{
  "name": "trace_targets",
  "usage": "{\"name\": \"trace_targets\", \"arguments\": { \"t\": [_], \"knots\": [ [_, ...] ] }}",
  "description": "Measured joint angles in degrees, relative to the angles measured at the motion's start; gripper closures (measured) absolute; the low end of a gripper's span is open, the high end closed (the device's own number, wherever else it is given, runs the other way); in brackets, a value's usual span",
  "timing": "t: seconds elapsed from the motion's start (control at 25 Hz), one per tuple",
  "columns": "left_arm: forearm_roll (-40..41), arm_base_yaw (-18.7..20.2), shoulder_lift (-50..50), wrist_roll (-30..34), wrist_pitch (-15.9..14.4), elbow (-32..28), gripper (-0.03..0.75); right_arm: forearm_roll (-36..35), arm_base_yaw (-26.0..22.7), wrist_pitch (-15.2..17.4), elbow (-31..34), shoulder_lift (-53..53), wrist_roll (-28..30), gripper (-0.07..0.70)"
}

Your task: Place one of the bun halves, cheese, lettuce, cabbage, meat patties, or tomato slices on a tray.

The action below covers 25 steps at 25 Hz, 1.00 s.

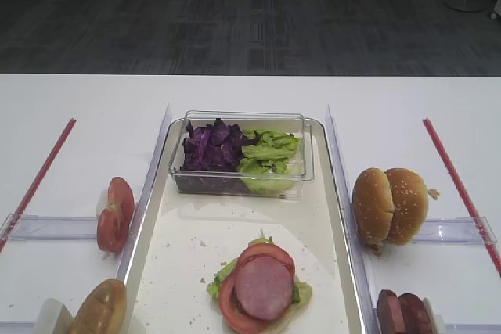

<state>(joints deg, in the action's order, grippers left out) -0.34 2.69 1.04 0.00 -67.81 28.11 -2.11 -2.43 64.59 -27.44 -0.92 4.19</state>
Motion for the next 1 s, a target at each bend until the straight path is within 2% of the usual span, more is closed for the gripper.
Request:
{"name": "trace_targets", "arguments": {
  "t": [1.0],
  "knots": [
    [0.00,0.00,0.00,0.00,0.00,0.00,0.243,0.00,0.00,0.00,0.00,0.00,0.00,-0.060]
  ]
}}
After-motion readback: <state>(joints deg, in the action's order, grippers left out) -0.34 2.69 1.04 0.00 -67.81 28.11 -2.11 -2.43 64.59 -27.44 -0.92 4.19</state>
